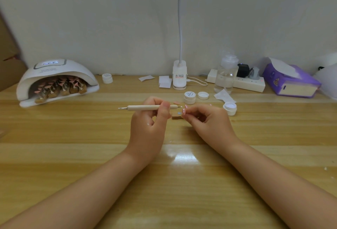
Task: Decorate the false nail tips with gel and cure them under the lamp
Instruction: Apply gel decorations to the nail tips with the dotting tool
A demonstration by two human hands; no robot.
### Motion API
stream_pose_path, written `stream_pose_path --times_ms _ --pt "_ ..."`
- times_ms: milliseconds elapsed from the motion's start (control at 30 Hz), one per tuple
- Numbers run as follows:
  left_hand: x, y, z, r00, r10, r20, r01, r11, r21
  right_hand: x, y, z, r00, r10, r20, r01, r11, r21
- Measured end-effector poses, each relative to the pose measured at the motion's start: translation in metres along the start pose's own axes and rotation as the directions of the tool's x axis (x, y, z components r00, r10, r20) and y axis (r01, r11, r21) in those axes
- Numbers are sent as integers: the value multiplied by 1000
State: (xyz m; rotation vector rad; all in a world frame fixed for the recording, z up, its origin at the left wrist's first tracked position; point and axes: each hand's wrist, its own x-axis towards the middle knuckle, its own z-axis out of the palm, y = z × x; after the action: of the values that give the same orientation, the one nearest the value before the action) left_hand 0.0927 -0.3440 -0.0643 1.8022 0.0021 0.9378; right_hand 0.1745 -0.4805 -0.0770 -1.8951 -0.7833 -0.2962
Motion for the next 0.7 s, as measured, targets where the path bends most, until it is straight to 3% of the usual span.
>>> stream_pose_path --times_ms 267,700 --pt "0 1 0 998 56 -20 -57 998 -37 2 1 0 1000 24 1 -24 1000 9" --pt "-1 -4 3 997 -31 70 28 999 44 1 1 0 1000 25 -5 -24 998 52"
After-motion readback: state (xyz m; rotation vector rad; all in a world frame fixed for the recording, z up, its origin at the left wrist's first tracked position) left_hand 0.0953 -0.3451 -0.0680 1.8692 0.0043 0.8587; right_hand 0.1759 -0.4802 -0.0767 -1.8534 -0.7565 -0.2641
